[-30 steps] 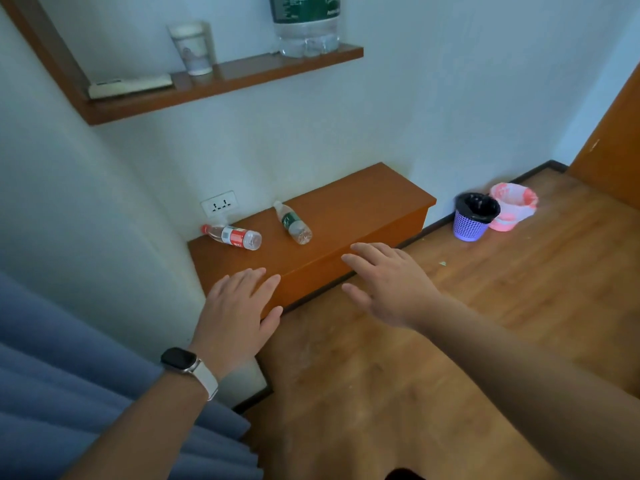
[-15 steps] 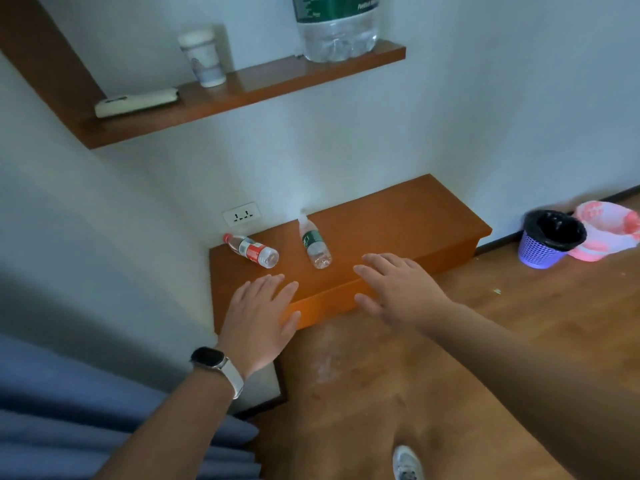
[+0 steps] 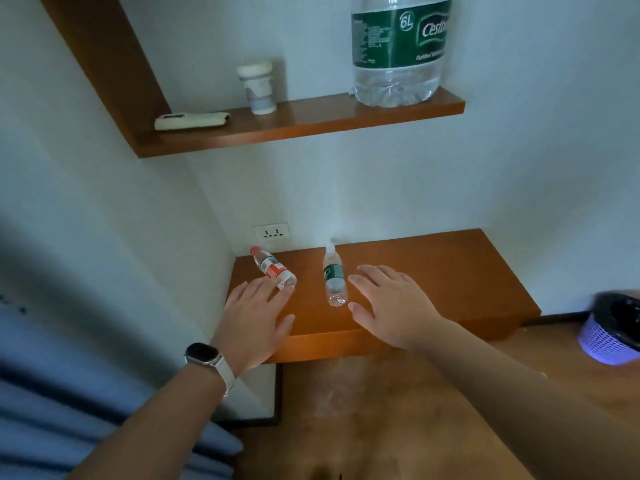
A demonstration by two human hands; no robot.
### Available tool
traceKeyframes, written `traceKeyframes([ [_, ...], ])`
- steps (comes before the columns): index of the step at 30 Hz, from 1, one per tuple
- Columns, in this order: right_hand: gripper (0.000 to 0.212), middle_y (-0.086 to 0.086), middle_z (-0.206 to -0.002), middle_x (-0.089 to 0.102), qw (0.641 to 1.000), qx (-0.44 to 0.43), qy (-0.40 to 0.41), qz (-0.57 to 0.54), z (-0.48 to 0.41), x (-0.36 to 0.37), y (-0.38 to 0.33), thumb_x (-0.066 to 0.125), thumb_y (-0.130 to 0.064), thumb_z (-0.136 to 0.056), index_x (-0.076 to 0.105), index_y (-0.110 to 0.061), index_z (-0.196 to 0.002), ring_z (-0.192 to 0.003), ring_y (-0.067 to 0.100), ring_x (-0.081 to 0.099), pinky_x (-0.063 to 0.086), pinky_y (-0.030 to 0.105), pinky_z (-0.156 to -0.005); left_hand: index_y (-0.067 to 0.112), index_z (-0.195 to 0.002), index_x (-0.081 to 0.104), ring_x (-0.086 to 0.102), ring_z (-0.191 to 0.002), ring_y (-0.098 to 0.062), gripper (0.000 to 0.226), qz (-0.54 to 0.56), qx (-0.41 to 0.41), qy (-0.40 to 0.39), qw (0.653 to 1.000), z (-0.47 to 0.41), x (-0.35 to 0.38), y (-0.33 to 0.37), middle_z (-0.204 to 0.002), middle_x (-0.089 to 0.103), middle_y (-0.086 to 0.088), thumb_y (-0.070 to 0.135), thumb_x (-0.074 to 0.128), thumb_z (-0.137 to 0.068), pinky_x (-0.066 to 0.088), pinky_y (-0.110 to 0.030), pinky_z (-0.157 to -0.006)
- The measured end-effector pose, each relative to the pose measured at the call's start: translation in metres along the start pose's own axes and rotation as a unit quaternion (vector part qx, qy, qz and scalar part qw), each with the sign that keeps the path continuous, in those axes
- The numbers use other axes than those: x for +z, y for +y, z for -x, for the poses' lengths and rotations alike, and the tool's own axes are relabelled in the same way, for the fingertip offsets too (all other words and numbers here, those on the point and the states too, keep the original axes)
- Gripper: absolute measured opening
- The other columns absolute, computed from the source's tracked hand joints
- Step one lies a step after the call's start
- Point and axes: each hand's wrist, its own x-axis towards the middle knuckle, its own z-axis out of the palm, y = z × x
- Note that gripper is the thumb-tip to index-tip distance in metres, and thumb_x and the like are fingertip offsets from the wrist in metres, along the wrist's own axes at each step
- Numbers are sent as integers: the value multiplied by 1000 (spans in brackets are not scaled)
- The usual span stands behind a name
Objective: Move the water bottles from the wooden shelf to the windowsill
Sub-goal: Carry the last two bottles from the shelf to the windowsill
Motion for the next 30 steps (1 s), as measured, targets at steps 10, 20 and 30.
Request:
traceKeyframes([
  [10, 53, -8, -156, 34, 998, 30, -49, -6, -59, 39, 14, 37, -52, -101, 32, -32, -149, -143, 16, 30, 26, 37, -116, 22, -133, 62, 62, -121, -28, 54, 17, 14, -25, 999, -50, 59, -46, -127, 67, -5, 43, 74, -85, 47, -50, -102],
  [20, 53, -4, -159, 31, 994, 43, -96, 8, -171, 71, 14, 31, -50, -103, 32, -29, -151, -146, 18, 28, 26, 40, -117, 24, -133, 61, 58, -127, -27, 49, 83, 25, -32, 996, -132, 125, -124, -135, 63, -4, 44, 70, -90, 45, -45, -106],
  [30, 55, -4, -160, 30, 985, 90, -148, -7, -226, 100, 17, 34, -50, -102, 26, -29, -153, -145, 20, 29, 28, 41, -116, 24, -137, 58, 55, -130, -27, 50, 116, -10, -70, 991, -170, 182, -148, -140, 59, -4, 47, 63, -94, 43, -47, -107],
])
